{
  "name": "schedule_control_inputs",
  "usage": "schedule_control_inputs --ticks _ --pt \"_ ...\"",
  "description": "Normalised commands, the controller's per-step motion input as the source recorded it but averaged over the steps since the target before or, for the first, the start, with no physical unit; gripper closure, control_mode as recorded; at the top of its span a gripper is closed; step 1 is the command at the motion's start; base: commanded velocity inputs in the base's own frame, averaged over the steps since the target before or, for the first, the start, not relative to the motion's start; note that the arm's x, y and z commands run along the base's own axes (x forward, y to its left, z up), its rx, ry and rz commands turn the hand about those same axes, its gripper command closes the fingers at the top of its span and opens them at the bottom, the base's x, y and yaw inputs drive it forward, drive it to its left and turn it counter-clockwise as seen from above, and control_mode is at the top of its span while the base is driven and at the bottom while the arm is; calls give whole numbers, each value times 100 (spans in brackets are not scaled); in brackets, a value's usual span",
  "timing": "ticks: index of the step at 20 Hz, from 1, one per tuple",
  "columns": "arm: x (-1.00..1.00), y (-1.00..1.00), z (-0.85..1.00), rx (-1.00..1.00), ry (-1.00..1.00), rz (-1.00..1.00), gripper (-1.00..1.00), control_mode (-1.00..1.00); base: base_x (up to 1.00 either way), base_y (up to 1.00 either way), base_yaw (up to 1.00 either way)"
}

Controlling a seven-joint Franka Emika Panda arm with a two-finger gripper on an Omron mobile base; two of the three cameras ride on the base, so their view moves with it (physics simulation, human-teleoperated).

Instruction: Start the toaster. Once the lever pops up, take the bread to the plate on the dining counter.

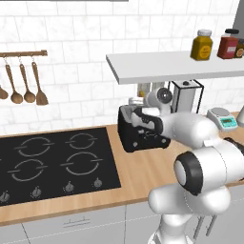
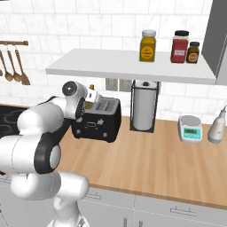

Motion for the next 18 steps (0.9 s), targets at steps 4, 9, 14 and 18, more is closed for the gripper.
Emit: schedule_control_inputs --ticks 4,9,14,18 --pt "-51 0 37 0 0 0 100 -100 0 0 0" --pt "-69 -1 49 0 0 1 100 -100 0 0 0" --pt "-86 -9 37 0 14 1 100 -100 0 0 0" --pt "-92 -19 32 0 19 0 100 -100 0 0 0"
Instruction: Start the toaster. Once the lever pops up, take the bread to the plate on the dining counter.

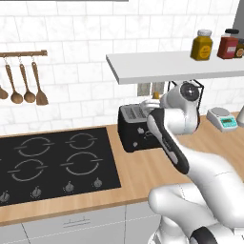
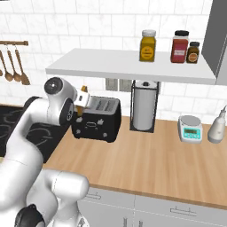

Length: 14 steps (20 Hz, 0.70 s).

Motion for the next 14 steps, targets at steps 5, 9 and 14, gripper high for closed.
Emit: schedule_control_inputs --ticks 5,9,14 --pt "-66 -35 25 0 2 0 100 -100 0 0 0" --pt "-81 -27 3 0 2 0 100 -100 0 0 0" --pt "-62 0 0 -1 4 1 100 -100 0 0 0"
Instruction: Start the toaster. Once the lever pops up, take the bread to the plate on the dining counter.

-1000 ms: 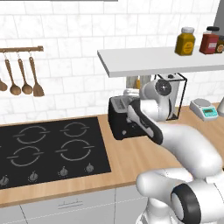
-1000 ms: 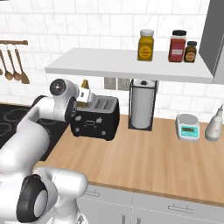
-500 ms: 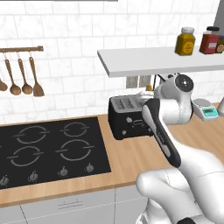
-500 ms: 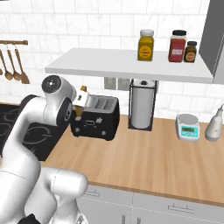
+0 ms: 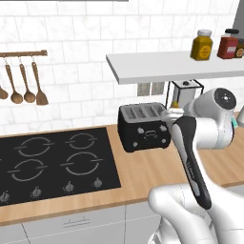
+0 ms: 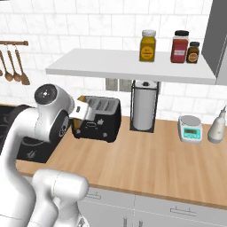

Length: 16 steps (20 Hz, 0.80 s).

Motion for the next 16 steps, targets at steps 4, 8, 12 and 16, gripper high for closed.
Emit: schedule_control_inputs --ticks 4,8,12,16 --pt "-26 0 0 0 2 0 100 -100 0 0 0" --pt "-3 0 0 0 0 0 100 -100 0 0 0" --pt "0 0 0 0 0 0 100 -100 0 0 0" --pt "0 0 0 0 0 0 100 -100 0 0 0"
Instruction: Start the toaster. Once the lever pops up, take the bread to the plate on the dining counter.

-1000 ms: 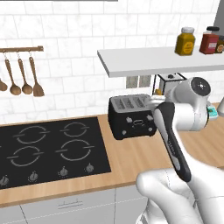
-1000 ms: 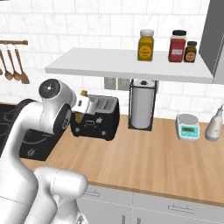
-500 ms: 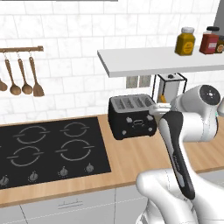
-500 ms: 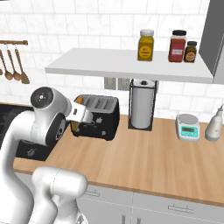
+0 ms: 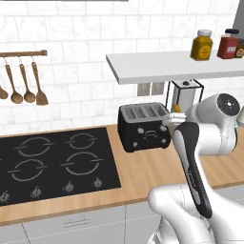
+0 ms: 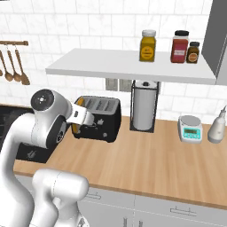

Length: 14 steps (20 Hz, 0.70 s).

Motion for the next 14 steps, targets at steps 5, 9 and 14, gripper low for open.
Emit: schedule_control_inputs --ticks 5,9,14 --pt "0 0 0 0 0 0 100 100 0 0 0" --pt "0 0 0 0 0 0 100 100 0 0 0" --pt "0 0 0 0 0 0 100 100 -25 0 0"
